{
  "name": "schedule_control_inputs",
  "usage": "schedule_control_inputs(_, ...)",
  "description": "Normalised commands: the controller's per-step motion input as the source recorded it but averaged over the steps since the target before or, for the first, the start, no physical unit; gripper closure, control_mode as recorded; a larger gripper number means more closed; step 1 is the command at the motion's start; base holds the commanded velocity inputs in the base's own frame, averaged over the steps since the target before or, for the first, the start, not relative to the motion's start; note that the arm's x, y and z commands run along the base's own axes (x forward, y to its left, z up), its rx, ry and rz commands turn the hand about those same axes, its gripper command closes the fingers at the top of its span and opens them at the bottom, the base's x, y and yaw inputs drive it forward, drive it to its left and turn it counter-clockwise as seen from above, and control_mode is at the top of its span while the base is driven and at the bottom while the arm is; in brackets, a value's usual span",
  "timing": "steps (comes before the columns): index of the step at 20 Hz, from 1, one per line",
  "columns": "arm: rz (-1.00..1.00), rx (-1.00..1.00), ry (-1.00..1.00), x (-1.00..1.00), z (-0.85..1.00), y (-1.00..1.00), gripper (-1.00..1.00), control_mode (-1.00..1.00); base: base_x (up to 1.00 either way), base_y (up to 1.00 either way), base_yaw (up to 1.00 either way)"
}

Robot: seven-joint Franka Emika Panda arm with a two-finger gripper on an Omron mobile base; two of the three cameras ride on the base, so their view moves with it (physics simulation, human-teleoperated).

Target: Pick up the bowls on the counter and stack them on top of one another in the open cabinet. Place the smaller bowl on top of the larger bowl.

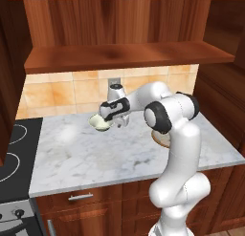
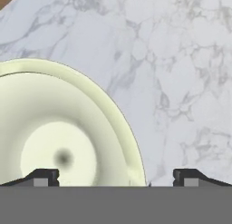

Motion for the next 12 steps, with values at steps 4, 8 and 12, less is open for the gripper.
schedule_control_inputs(4, 0.0, 0.01, 0.0, 0.13, -0.09, 0.0, -1.0, -1.0, 0.0, 0.0, 0.0)
schedule_control_inputs(8, 0.0, 0.0, 0.0, 0.09, -0.09, 0.02, -1.0, -1.0, 0.0, 0.0, 0.0)
schedule_control_inputs(12, 0.0, 0.0, 0.0, 0.03, -0.13, 0.05, 1.0, -1.0, 0.0, 0.0, 0.0)
